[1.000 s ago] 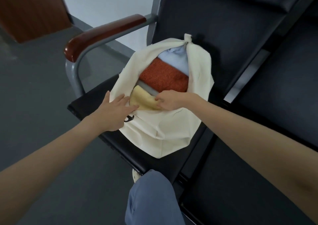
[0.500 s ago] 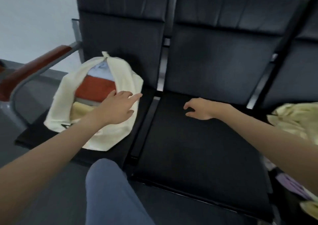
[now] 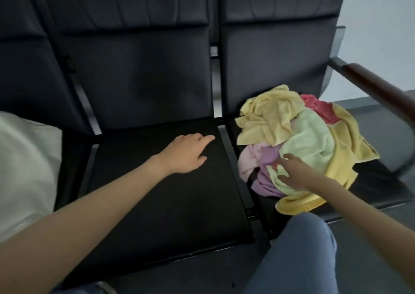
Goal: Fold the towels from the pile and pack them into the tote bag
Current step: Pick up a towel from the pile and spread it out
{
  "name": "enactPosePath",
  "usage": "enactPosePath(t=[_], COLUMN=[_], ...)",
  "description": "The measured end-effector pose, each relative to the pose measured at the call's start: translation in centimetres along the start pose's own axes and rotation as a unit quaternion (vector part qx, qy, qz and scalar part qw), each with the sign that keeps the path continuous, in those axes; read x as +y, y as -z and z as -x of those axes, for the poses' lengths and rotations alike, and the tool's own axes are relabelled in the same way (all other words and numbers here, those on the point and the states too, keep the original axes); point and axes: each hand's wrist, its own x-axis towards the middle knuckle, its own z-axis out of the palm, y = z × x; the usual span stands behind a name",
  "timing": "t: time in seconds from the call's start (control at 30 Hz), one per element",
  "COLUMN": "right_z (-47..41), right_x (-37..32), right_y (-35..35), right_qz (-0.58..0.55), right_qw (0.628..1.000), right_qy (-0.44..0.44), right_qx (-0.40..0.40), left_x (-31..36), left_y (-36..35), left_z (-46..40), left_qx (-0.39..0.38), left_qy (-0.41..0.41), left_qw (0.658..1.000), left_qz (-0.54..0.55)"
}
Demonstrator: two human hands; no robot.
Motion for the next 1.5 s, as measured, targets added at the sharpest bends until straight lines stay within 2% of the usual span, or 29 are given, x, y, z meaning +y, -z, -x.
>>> enactPosePath(t=[0.1, 0.27, 0.4, 0.47, 0.6, 0.73, 0.8, 0.87, 0.9, 1.03, 1.07, 1.13, 1.27, 1.33, 1.4, 1.43, 1.47, 1.5], right_z=[0.6, 0.0, -0.8, -1.2, -1.8, -2.1, -2.3, -2.5, -2.6, -3.5, -3.8, -4.2, -4.5, -4.4, -4.0, -3.7, -3.5, -3.3], right_x=[2.9, 5.0, 5.8, 6.3, 7.3, 7.4, 6.6, 5.6, 5.0, 2.5, 1.6, -0.2, -3.8, -5.5, -7.5, -8.8, -10.2, -11.5], right_y=[-1.0, -2.6, -4.0, -4.7, -5.8, -5.8, -5.0, -3.7, -3.0, -0.5, 0.1, 1.0, 1.6, 1.7, 1.7, 1.7, 1.4, 1.0], right_qz=[-0.025, -0.157, -0.247, -0.289, -0.324, -0.329, -0.366, -0.464, -0.534, -0.797, -0.834, -0.881, -0.942, -0.958, -0.964, -0.963, -0.955, -0.938], right_qw=[0.999, 0.98, 0.948, 0.934, 0.92, 0.917, 0.898, 0.849, 0.809, 0.575, 0.525, 0.451, 0.321, 0.279, 0.253, 0.253, 0.279, 0.333], right_qy=[-0.039, -0.009, 0.0, -0.016, -0.028, -0.032, -0.059, -0.099, -0.113, -0.138, -0.134, -0.126, -0.092, -0.072, -0.066, -0.069, -0.073, -0.077], right_qx=[0.024, 0.122, 0.2, 0.209, 0.22, 0.224, 0.238, 0.233, 0.219, 0.122, 0.099, 0.069, 0.017, -0.005, -0.038, -0.058, -0.067, -0.06], left_x=[3.5, 8.3, 11.1, 12.0, 13.0, 12.6, 12.2, 12.1, 12.1, 11.6, 11.1, 10.1, 7.9, 6.6, 5.6, 5.1, 4.6, 4.0], left_y=[-1.6, -5.1, -8.6, -9.9, -11.6, -12.0, -11.0, -9.3, -8.2, -3.2, -2.1, -0.2, 2.7, 3.2, 2.7, 2.3, 1.9, 1.5], left_z=[-4.8, -13.2, -18.4, -20.5, -23.5, -24.3, -23.4, -22.0, -20.8, -15.2, -13.7, -10.6, -4.2, -0.6, 3.2, 5.0, 6.7, 8.2], left_qx=[-0.013, 0.017, 0.062, 0.092, 0.099, 0.188, 0.241, 0.29, 0.292, 0.228, 0.223, 0.215, 0.215, 0.227, 0.233, 0.232, 0.232, 0.238], left_qy=[-0.032, -0.062, -0.018, 0.014, 0.08, 0.115, 0.104, 0.077, 0.067, 0.078, 0.081, 0.081, 0.1, 0.119, 0.139, 0.148, 0.155, 0.163], left_qw=[0.999, 0.998, 0.995, 0.99, 0.981, 0.958, 0.943, 0.922, 0.908, 0.799, 0.775, 0.739, 0.713, 0.709, 0.708, 0.71, 0.712, 0.714], left_qz=[0.018, 0.027, 0.081, 0.106, 0.147, 0.184, 0.204, 0.244, 0.293, 0.551, 0.586, 0.633, 0.66, 0.657, 0.652, 0.648, 0.644, 0.639])
